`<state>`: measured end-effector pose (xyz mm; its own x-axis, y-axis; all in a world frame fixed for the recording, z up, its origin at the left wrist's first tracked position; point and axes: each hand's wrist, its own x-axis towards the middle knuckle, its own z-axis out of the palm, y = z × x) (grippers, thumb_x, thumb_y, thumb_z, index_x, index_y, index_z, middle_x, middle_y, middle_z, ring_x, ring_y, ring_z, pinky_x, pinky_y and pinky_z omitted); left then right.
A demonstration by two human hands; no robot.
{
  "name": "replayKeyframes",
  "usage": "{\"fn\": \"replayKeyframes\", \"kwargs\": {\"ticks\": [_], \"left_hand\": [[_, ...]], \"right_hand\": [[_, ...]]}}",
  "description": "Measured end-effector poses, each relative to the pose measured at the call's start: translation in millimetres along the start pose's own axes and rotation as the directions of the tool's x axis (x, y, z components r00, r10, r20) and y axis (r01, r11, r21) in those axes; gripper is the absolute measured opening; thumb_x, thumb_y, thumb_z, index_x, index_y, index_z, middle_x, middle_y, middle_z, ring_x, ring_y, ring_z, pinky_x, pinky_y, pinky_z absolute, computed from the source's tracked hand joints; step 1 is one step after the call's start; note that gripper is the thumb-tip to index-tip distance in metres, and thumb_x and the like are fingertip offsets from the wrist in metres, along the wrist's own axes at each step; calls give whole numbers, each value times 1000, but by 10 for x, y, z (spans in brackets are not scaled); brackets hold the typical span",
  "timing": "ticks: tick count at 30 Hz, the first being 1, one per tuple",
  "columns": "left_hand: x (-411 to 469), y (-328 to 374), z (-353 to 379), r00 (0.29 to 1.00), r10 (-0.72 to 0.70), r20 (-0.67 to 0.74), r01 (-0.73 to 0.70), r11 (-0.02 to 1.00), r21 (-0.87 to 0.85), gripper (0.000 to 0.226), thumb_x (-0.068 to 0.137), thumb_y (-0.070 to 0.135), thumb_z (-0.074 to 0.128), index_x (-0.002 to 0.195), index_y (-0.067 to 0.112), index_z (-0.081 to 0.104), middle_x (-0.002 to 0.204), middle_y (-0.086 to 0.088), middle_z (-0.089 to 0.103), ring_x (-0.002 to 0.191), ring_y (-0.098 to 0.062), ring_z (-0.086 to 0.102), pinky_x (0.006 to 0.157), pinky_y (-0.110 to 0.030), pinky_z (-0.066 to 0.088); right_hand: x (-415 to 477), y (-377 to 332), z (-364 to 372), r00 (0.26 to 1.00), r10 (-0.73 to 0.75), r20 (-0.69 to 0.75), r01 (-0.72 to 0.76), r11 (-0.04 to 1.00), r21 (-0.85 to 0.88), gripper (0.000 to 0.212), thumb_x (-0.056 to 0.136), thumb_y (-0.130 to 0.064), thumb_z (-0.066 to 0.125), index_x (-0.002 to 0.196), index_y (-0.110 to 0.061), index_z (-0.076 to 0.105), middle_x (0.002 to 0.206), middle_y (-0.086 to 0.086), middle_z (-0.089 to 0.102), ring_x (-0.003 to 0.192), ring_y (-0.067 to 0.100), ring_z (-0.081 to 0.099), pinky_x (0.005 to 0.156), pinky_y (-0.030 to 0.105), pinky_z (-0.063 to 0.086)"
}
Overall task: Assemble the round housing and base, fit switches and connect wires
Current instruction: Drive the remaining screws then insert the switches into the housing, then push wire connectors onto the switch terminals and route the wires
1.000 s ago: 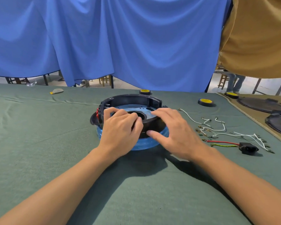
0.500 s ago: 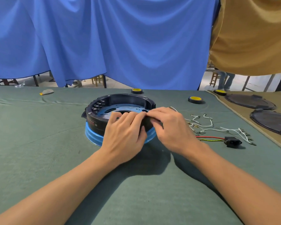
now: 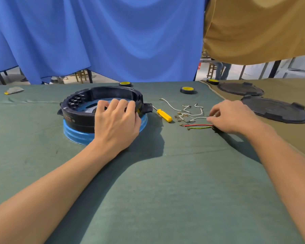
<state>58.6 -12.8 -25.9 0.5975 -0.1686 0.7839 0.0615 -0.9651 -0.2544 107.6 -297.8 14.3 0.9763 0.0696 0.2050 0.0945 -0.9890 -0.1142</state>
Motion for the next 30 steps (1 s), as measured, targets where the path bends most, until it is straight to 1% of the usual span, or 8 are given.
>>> {"fn": "replayKeyframes", "kwargs": {"ticks": [4,8,13,17,20,25,27,30], "left_hand": [[-69,-50,34,996,54,-66,-53,998,20,28,94,27,49,101,6,66,73,-7,63,72,-32,58,73,-42,35],[-72,-60,53,995,67,-72,-67,998,10,31,93,33,54,103,6,67,74,-8,64,73,-33,59,76,-42,39],[-88,-85,53,993,83,-88,-86,996,-30,34,93,35,54,107,6,66,76,-8,65,74,-33,60,76,-42,40],[-93,-108,70,983,98,-157,-106,993,-48,33,95,37,52,101,9,69,72,-5,66,70,-30,61,77,-41,41],[-107,-228,88,962,111,-249,-136,987,-87,31,97,36,54,100,11,72,68,-2,66,65,-28,61,77,-40,43],[-150,-375,100,950,122,-288,-167,976,-139,26,96,33,57,100,13,74,71,-2,70,65,-27,63,77,-40,43],[-157,-394,102,945,120,-306,-173,973,-151,25,96,32,58,99,13,74,70,-1,69,63,-27,62,77,-39,45],[-151,-430,109,922,144,-358,-207,968,-145,24,95,29,59,96,12,75,66,0,66,60,-26,60,75,-38,46]], "right_hand": [[-6,-19,22,991,53,121,-33,986,-161,35,87,-52,59,109,-25,66,115,9,65,105,32,58,87,41,51],[-33,-41,36,993,105,59,-94,982,-164,37,85,-41,65,115,-20,62,117,13,61,104,36,57,85,42,52],[-80,-97,-12,992,123,-36,-126,989,-74,39,85,-46,68,116,-22,64,119,16,61,107,39,55,74,38,42],[-134,-240,-10,999,-46,-11,47,983,178,34,84,-49,68,110,-27,67,109,5,69,105,28,58,86,35,46],[-232,-480,89,974,-222,-47,223,902,369,25,84,-46,67,100,-28,71,91,-3,69,84,13,58,70,23,41],[-300,-756,281,904,-424,-56,422,861,284,26,88,-43,64,93,-20,75,86,-1,66,80,14,55,65,23,31],[-296,-775,292,892,-444,-82,447,843,299,22,87,-41,66,93,-20,74,87,-2,65,74,10,51,64,20,28],[-291,-780,258,919,-361,-161,390,766,512,17,82,-39,72,93,-27,73,89,-8,68,72,6,56,67,14,37]]}}
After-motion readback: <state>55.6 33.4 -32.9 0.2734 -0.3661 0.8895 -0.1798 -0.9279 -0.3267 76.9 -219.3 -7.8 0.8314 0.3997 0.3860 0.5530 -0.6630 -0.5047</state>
